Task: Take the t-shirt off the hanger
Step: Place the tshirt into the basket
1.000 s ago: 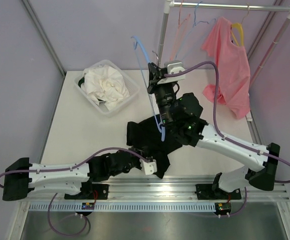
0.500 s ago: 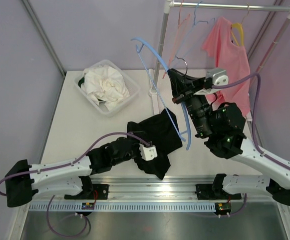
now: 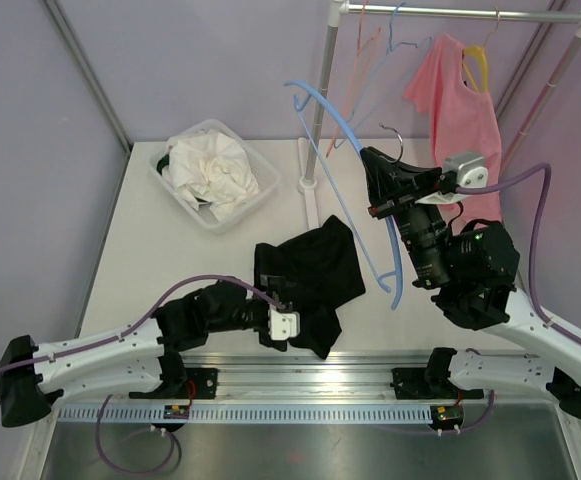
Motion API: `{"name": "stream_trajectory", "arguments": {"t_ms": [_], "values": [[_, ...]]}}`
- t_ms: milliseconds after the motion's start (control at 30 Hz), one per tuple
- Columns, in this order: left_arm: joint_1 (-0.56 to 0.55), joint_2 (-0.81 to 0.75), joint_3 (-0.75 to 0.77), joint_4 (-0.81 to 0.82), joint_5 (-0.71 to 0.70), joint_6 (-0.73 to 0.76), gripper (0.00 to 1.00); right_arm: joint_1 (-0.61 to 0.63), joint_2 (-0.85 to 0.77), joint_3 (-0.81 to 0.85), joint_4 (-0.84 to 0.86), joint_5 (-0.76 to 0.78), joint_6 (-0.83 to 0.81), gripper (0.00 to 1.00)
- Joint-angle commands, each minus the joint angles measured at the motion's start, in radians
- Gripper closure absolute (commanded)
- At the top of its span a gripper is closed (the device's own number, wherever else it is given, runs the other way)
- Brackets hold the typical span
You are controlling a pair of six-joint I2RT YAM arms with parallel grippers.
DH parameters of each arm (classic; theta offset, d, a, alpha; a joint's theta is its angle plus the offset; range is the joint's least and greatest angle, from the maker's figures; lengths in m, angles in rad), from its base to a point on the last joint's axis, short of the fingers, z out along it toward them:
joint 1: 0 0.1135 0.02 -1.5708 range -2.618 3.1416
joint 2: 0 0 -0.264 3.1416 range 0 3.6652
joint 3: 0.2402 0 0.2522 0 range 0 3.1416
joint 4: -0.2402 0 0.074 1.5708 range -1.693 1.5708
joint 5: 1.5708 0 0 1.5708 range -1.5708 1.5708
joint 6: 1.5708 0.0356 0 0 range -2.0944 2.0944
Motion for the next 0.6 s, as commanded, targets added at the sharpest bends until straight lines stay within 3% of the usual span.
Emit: {"name": "stream_trajectory", "arguments": {"t_ms": [0,67,133,400,533,567], "values": [[0.002,0.018,0.008,-0.013,0.095,0.011,0.01,-0.002,-0.017,0.005,0.053,0.004,-0.013,1.0],[0.0,0.076,0.021,-0.005,0.086,0.011,0.03,-0.001,-0.008,0.008,0.053,0.004,-0.015,1.0],[0.0,0.147,0.034,-0.005,0.064,0.002,0.14,-0.002,0.006,0.012,0.056,0.009,-0.019,1.0],[0.0,0.32,0.093,0.033,-0.058,-0.026,0.16,-0.002,0.024,0.017,0.074,0.026,-0.027,1.0],[0.0,0.354,0.117,0.021,-0.083,-0.035,0.61,-0.001,0.018,0.006,0.085,0.029,-0.03,1.0],[0.0,0.353,0.116,0.03,-0.107,-0.039,0.85,-0.002,0.017,0.005,0.088,0.032,-0.033,1.0]]}}
